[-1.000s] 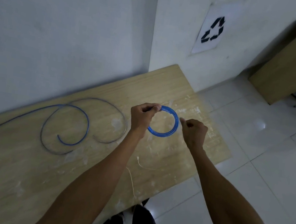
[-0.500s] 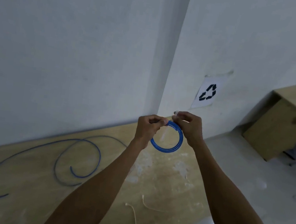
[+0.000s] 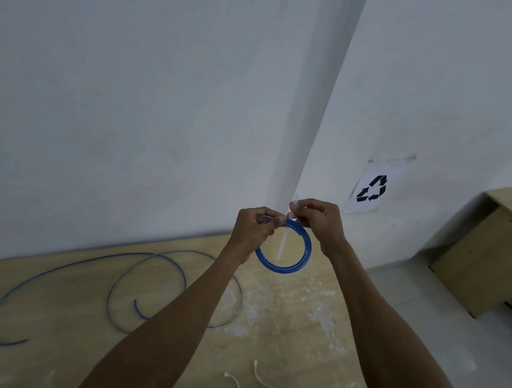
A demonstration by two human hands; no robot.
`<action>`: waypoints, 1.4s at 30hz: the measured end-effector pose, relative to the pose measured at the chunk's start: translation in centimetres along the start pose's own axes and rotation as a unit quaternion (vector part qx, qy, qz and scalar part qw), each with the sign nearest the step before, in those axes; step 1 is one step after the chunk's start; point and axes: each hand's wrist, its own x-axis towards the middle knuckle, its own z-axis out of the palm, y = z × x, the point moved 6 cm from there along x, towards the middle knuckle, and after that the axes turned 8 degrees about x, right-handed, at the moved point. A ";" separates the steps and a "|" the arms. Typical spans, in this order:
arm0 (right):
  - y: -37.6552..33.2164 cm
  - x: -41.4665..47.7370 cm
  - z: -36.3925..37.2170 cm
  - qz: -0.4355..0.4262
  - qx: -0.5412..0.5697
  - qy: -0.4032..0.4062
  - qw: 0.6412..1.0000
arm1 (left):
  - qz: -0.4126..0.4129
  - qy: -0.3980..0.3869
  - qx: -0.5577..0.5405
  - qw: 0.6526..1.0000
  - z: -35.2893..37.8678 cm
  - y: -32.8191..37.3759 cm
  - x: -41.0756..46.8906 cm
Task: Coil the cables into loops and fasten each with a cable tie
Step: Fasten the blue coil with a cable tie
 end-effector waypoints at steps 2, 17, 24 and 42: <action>0.0 0.4 1.0 0.013 -0.005 -0.010 1.000 | 0.011 0.003 0.010 1.000 -1.0 0.1 0.0; -2.5 -1.3 10.0 -0.332 -0.271 -0.139 0.893 | -0.033 0.228 -0.078 0.970 -10.8 0.5 -0.6; -2.7 -2.6 12.9 -0.426 -0.368 -0.159 0.811 | -0.037 0.262 -0.083 0.961 -11.1 1.2 -1.1; -4.5 -4.7 9.7 -0.330 -0.145 -0.095 0.928 | -0.099 0.216 -0.227 0.945 -7.6 0.9 -1.5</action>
